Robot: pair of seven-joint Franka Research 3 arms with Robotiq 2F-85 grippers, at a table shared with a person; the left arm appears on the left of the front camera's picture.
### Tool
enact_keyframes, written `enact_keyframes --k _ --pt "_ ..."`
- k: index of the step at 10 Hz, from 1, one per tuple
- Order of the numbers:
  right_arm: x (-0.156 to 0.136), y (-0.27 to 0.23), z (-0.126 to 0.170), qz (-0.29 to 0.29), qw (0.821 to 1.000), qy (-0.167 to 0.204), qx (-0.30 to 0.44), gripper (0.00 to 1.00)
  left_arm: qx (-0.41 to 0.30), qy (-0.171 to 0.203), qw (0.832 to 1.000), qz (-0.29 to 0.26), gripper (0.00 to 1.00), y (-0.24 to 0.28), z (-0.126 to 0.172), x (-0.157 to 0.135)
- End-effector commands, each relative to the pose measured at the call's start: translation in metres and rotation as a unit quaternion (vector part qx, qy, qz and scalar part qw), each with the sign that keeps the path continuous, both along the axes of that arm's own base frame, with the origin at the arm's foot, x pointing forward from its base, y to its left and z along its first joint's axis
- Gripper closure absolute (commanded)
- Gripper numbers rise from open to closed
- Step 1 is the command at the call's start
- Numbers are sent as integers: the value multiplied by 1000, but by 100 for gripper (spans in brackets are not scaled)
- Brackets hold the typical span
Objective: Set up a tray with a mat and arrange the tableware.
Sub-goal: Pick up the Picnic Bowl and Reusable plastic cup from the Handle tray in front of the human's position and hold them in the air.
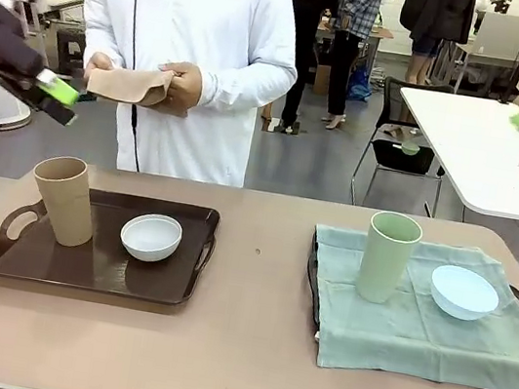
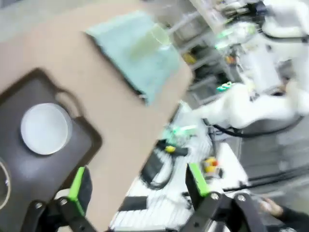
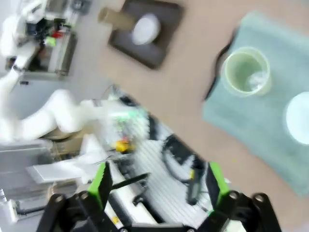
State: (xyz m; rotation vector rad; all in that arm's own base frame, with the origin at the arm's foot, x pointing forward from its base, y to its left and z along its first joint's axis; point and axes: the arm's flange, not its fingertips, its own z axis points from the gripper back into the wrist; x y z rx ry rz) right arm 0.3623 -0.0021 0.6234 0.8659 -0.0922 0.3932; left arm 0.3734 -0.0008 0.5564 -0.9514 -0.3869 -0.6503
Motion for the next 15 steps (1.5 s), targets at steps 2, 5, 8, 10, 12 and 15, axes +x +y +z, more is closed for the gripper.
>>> enact_keyframes --k 2,5,8,10,12,15 --pt "8 -68 -43 -117 937 157 290 0 -327 176 928 -21 0 70 -51 7" --pt "0 -91 -69 -135 920 167 327 0 -392 264 880 42 0 148 -93 -48" --pt "2 -112 -78 -112 929 165 313 0 -351 186 917 -26 0 136 -90 -45" --pt "2 -112 -78 -112 929 165 313 0 -351 186 917 -26 0 136 -90 -45" --pt "2 -112 -78 -112 929 165 313 0 -351 186 917 -26 0 136 -90 -45" --pt "2 -112 -78 -112 929 165 313 0 -351 186 917 -26 0 136 -90 -45"
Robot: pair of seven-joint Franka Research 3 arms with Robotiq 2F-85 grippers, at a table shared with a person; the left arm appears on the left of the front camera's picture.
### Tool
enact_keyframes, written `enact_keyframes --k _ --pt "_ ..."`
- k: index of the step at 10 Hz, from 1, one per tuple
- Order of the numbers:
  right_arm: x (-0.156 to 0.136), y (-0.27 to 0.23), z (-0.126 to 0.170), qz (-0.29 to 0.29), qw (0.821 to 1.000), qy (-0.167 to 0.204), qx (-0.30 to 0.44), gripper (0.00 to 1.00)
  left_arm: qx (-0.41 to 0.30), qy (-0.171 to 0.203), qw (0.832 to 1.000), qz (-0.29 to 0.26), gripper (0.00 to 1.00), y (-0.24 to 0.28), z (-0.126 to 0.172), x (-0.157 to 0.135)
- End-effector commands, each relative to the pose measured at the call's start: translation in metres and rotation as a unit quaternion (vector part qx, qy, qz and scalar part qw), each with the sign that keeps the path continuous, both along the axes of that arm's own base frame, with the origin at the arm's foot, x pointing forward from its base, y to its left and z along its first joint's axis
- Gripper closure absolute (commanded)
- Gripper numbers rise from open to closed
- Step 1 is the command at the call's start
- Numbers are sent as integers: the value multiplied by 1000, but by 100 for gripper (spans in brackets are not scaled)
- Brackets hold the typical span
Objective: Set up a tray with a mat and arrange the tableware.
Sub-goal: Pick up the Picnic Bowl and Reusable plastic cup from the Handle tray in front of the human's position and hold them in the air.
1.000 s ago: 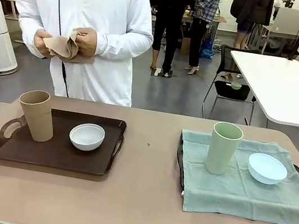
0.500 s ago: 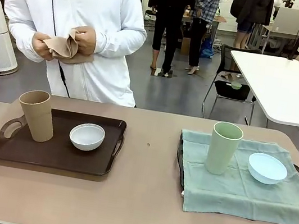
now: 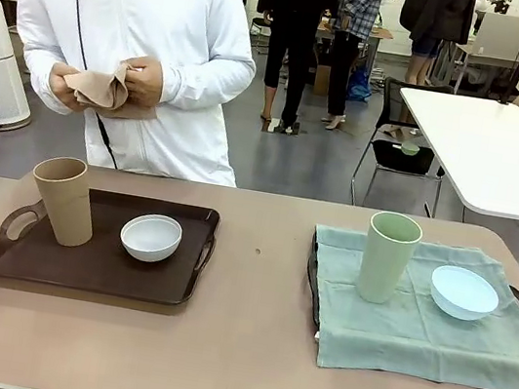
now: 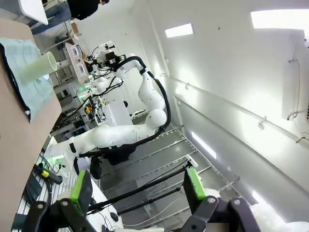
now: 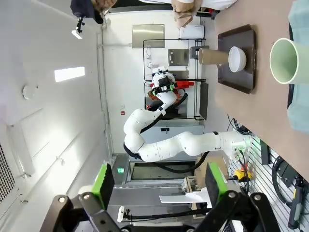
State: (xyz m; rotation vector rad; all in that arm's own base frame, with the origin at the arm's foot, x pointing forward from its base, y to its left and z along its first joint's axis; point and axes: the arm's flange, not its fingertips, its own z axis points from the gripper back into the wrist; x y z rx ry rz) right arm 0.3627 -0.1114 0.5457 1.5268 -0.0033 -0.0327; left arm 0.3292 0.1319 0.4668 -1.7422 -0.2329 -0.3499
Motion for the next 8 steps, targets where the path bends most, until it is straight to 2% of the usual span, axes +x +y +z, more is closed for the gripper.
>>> enact_keyframes --k 1,8 --pt "1 -3 0 7 1000 -5 0 0 -4 -7 1000 5 0 3 0 0" --pt "1 -3 0 7 1000 -5 0 0 -4 -7 1000 5 0 3 0 0"
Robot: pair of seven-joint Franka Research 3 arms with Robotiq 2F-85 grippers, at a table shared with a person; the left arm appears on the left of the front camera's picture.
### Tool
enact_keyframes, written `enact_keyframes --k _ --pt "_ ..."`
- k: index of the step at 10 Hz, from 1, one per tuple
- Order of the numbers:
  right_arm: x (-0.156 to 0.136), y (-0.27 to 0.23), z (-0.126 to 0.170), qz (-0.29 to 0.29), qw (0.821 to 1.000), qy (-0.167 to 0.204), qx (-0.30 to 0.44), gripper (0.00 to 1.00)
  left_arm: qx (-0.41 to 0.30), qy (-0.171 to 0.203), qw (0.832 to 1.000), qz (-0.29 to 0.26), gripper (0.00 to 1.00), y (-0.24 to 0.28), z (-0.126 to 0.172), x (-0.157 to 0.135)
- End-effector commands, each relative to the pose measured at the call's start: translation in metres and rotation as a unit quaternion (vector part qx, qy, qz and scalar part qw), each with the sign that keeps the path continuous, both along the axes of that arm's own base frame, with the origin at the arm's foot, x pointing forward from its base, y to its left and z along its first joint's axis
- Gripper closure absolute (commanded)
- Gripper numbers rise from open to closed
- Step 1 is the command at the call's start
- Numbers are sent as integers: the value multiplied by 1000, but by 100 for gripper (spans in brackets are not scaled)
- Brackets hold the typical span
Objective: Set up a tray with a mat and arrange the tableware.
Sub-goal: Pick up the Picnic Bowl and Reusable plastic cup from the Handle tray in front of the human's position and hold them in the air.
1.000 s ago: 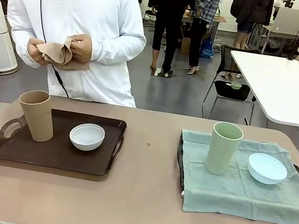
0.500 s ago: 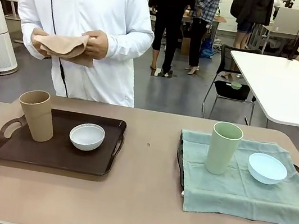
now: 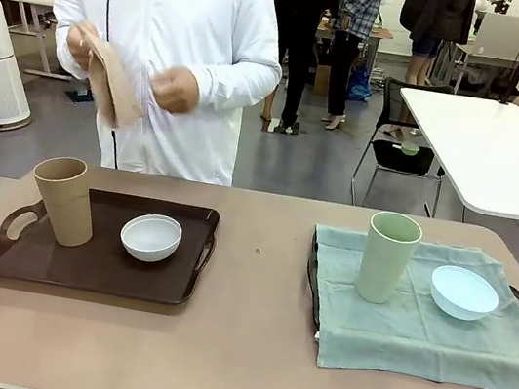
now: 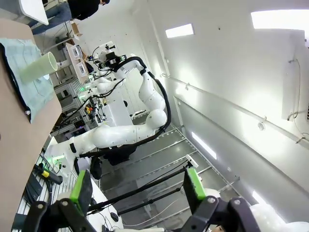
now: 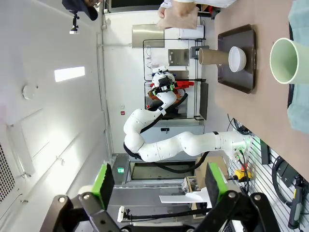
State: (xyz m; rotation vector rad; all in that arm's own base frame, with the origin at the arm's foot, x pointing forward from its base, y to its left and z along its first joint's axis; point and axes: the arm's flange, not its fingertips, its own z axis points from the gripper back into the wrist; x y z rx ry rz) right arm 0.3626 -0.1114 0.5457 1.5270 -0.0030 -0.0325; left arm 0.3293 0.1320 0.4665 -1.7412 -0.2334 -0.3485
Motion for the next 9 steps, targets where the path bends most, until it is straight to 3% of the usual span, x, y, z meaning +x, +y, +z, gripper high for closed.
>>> enact_keyframes --k 1,6,7,8,9 --pt "1 -3 0 7 1000 -5 0 0 -4 -7 1000 4 0 3 0 -1" --pt "0 0 0 0 1000 0 0 0 0 0 1000 0 0 0 0 0" --pt "13 32 24 -11 994 -26 -101 0 121 -103 986 56 0 -6 20 -7" --pt "28 77 48 16 983 -36 -182 0 198 -155 965 79 0 -11 43 -11" --pt "54 130 70 43 964 -28 -260 0 287 -213 926 118 0 -18 63 -7"
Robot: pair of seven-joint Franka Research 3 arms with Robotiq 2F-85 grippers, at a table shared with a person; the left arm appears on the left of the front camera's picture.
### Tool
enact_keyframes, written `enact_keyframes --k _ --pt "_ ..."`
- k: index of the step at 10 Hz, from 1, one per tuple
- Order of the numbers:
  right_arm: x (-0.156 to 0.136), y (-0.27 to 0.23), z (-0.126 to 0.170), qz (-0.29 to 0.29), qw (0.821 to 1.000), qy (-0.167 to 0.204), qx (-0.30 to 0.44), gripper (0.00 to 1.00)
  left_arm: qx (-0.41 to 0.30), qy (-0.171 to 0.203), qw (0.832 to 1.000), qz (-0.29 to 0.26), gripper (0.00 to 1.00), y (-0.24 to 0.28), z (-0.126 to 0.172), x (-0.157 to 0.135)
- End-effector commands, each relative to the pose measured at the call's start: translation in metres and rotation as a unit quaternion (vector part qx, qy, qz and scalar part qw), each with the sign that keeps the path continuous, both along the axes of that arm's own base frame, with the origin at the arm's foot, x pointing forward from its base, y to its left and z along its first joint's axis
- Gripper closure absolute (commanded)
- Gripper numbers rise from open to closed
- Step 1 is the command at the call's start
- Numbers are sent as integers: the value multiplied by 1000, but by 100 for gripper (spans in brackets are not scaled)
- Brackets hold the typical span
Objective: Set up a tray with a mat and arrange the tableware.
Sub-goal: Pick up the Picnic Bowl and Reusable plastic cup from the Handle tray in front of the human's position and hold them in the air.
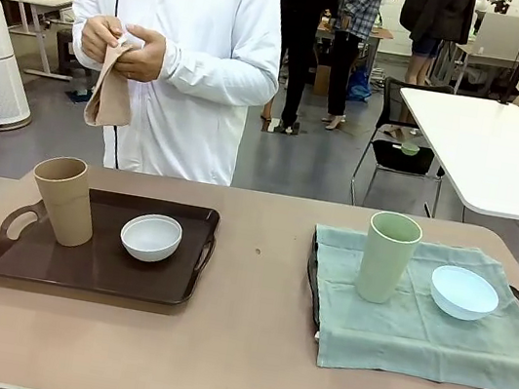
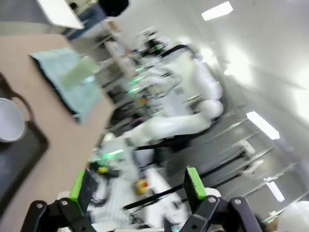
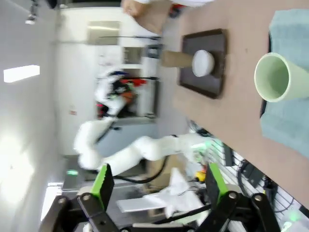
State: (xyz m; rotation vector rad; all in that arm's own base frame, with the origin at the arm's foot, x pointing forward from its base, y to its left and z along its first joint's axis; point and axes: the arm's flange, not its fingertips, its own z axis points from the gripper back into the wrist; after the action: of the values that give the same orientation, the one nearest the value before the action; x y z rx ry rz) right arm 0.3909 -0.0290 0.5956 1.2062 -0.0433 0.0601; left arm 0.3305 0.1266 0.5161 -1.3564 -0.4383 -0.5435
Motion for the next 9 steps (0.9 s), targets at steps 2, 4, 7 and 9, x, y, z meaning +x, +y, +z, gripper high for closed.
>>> enact_keyframes --k 2,4,7,9 --pt "78 155 39 39 974 26 -220 0 280 -158 937 136 0 -43 29 16" --pt "107 263 26 71 933 -35 -351 0 454 -254 841 152 0 -67 50 37" --pt "115 350 -15 98 850 -104 -506 0 572 -356 723 152 0 -82 72 41" --pt "102 344 -29 122 872 -101 -463 0 454 -324 824 104 0 -82 85 52"
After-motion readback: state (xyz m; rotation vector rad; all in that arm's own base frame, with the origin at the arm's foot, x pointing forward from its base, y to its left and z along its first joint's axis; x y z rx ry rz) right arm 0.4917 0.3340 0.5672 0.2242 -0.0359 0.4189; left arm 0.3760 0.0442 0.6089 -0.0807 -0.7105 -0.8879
